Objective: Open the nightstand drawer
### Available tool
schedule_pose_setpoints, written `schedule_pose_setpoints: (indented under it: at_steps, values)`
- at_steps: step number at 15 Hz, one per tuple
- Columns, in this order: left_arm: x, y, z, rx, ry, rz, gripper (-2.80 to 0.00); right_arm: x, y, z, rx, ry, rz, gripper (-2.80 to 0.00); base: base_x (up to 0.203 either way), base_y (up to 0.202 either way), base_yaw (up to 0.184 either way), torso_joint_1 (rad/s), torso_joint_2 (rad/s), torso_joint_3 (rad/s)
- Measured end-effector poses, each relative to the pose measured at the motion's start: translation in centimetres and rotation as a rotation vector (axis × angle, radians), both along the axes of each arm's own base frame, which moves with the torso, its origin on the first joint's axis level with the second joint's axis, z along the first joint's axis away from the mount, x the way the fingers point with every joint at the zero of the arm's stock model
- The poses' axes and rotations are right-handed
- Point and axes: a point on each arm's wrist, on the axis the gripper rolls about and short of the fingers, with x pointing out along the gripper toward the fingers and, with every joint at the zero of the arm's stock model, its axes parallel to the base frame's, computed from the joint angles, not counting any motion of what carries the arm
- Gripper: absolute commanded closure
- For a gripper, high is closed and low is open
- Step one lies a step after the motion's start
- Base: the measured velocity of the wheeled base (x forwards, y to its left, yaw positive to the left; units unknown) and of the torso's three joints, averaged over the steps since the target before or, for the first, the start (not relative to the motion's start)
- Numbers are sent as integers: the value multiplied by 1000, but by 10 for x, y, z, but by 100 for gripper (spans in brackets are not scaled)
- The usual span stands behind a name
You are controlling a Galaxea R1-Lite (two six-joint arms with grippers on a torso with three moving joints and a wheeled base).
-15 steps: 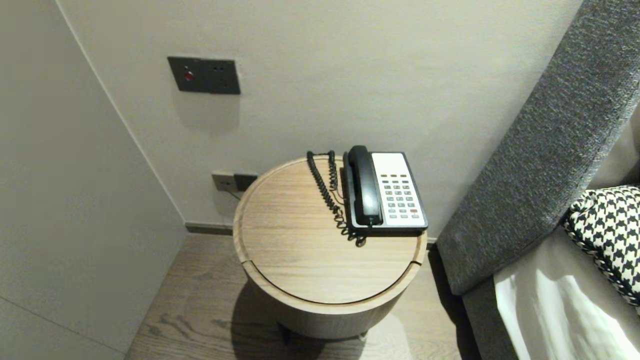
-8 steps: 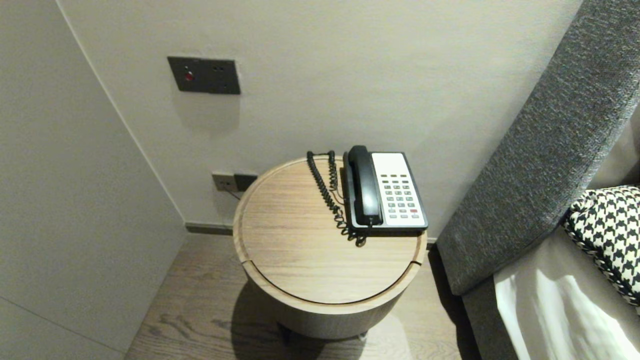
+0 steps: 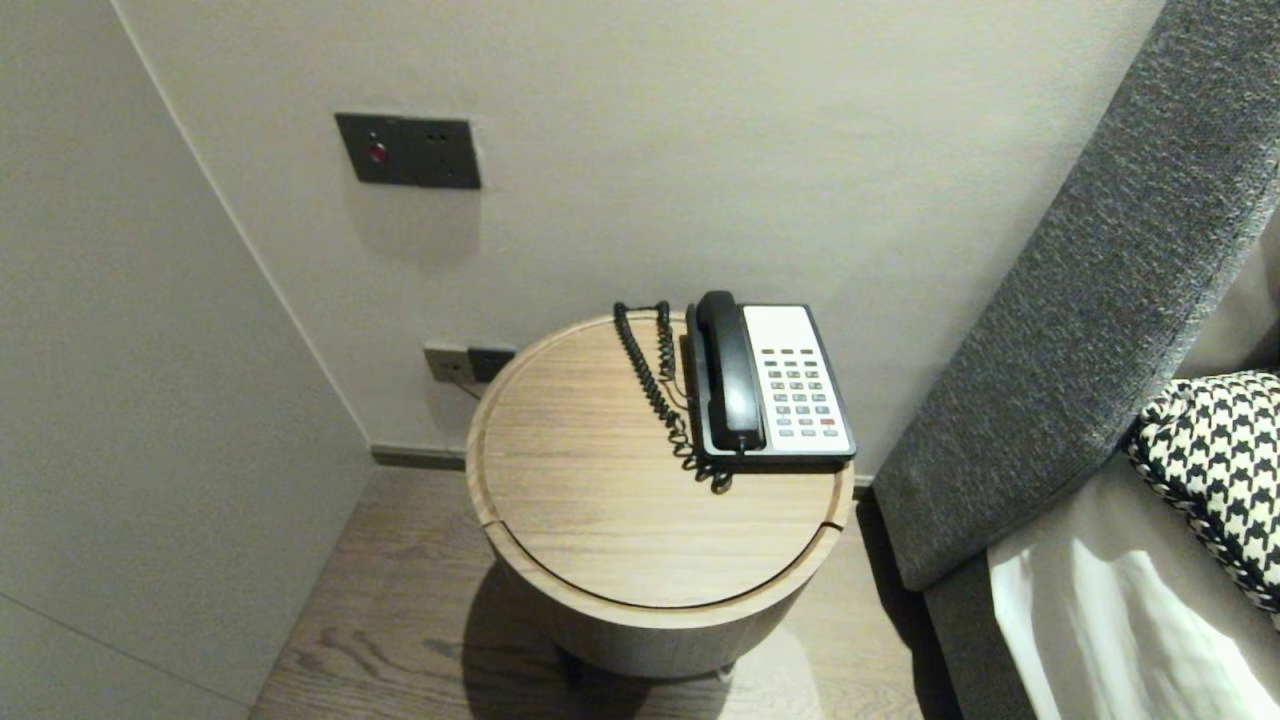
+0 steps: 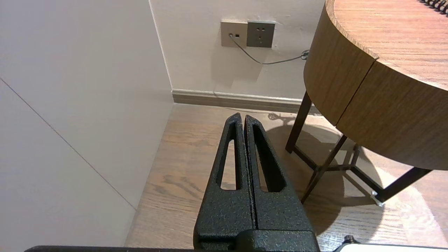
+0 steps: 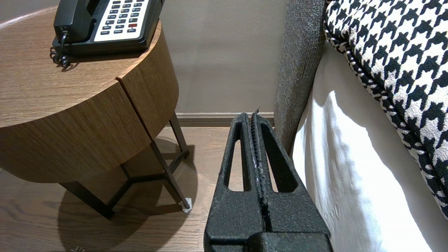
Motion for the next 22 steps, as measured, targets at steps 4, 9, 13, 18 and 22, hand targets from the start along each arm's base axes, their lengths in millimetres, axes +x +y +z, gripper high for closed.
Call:
schedule_pose_setpoints:
  at_steps: [4, 9, 13, 18, 22]
  values:
    - [0, 0, 0, 0, -1, 0, 0, 0, 0, 0, 0, 0, 0, 0, 0, 0, 0, 0, 0, 0]
    - [0, 0, 0, 0, 0, -1, 0, 0, 0, 0, -1, 0, 0, 0, 0, 0, 0, 0, 0, 0]
    - [0, 0, 0, 0, 0, -1, 0, 0, 0, 0, -1, 0, 0, 0, 0, 0, 0, 0, 0, 0]
    - [0, 0, 0, 0, 0, 0, 0, 0, 0, 0, -4, 0, -1, 0, 0, 0, 0, 0, 0, 0]
    - [0, 0, 0, 0, 0, 0, 0, 0, 0, 0, -6, 0, -1, 0, 0, 0, 0, 0, 0, 0]
